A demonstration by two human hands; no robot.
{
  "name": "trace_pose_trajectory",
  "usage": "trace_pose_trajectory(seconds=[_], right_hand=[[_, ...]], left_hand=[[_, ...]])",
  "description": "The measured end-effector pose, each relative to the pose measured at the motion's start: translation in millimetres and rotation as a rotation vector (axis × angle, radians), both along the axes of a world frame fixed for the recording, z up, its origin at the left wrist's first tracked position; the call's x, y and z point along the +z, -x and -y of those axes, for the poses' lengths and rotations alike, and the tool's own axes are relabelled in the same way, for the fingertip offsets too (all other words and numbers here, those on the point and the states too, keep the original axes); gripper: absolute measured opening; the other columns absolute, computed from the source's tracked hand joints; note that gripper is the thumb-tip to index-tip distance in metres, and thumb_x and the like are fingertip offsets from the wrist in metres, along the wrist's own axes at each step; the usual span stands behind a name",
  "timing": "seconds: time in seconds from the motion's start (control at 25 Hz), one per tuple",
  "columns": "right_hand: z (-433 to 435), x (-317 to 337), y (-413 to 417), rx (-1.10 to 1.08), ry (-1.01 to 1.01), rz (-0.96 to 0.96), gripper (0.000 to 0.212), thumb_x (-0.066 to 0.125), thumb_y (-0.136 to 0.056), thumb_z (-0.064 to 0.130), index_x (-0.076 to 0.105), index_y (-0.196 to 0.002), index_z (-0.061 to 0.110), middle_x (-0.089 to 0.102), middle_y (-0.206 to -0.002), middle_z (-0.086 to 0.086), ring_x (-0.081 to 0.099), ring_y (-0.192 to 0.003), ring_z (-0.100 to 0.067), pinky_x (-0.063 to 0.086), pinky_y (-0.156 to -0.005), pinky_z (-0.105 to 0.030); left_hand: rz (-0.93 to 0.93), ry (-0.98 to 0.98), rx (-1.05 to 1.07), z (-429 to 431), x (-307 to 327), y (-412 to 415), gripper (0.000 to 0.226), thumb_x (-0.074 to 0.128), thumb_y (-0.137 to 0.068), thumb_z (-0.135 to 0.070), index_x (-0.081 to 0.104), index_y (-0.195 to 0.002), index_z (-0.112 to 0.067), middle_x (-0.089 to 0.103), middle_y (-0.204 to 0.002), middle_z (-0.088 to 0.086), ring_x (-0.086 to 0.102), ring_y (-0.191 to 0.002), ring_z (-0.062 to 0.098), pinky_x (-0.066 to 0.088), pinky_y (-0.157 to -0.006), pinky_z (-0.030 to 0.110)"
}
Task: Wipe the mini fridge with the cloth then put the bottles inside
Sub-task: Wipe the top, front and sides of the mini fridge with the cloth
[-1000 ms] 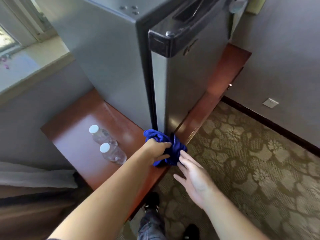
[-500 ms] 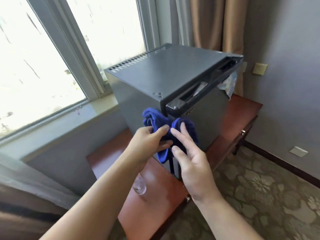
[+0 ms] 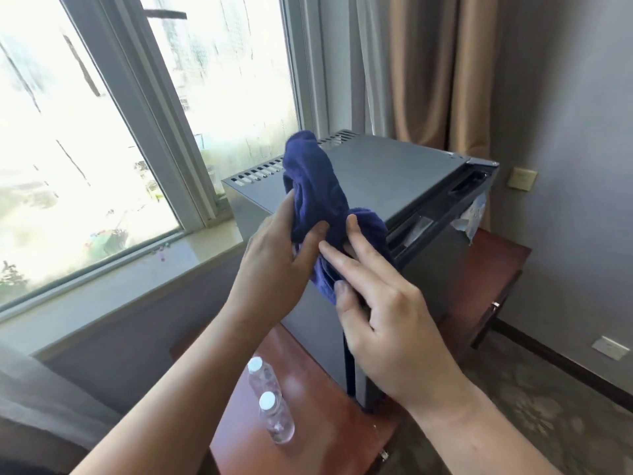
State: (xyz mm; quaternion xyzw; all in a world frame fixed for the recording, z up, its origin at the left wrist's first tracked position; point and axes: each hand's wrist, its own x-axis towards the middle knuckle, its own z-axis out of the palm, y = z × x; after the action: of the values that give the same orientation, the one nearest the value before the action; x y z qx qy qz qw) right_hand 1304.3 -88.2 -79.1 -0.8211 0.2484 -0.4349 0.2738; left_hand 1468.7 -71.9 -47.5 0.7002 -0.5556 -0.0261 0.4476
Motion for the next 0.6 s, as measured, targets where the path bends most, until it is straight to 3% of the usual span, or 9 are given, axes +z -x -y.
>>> trace_pose_trajectory(seconds=[0.12,0.2,0.32,0.44,0.6], right_hand=[[36.2,9.4,-5.7,-0.104,0.081,-0.143,0.043,0.062,-0.096,0.015,0.064,-0.138,0.023,0.044,-0.159,0.001,0.036,-0.147,-0.007,0.021,-0.121,-0.014],[55.9,11.3,-10.4,-0.176,0.132,-0.254,0.044,0.068,-0.090,0.016,0.069,-0.133,0.026,0.052,-0.153,0.003,0.041,-0.141,-0.012,0.026,-0.121,-0.021],[80.3,23.2,-9.2,-0.189,0.143,-0.339,0.047,0.076,-0.084,0.021,0.069,-0.128,0.037,0.055,-0.149,0.009,0.045,-0.137,-0.012,0.035,-0.118,-0.032],[104.5,38.2,-16.8,-0.127,0.089,-0.356,0.039,0.080,-0.080,0.020,0.074,-0.115,0.037,0.059,-0.142,0.013,0.052,-0.133,-0.008,0.037,-0.116,-0.028],[129.5,50.6,-55.9,-0.108,0.061,-0.433,0.028,0.078,-0.078,0.014,0.071,-0.100,0.031,0.069,-0.114,0.019,0.061,-0.107,-0.001,0.043,-0.096,-0.014]], left_hand=[[0.246,-0.220,0.052,30.7,2.3,-34.0,0.046,0.056,-0.093,-0.055,0.050,-0.135,-0.036,0.043,-0.130,-0.002,0.041,-0.127,0.025,0.038,-0.110,0.040],[0.267,-0.376,0.091,47.0,6.3,-50.3,0.065,0.057,-0.086,-0.068,0.043,-0.143,-0.039,0.027,-0.150,-0.001,0.027,-0.144,0.029,0.027,-0.118,0.044],[0.261,-0.240,-0.123,60.8,10.0,-65.8,0.080,0.063,-0.086,-0.063,0.027,-0.153,-0.040,0.014,-0.167,-0.006,0.013,-0.156,0.020,0.016,-0.126,0.044],[0.327,-0.232,-0.439,66.9,5.8,-73.6,0.075,0.060,-0.094,-0.056,0.027,-0.158,-0.034,0.019,-0.168,-0.008,0.017,-0.156,0.010,0.024,-0.126,0.042],[0.295,-0.218,-0.390,83.0,-7.6,-97.0,0.094,0.070,-0.079,-0.068,0.029,-0.156,-0.034,0.027,-0.161,-0.007,0.030,-0.151,0.010,0.031,-0.123,0.035]])
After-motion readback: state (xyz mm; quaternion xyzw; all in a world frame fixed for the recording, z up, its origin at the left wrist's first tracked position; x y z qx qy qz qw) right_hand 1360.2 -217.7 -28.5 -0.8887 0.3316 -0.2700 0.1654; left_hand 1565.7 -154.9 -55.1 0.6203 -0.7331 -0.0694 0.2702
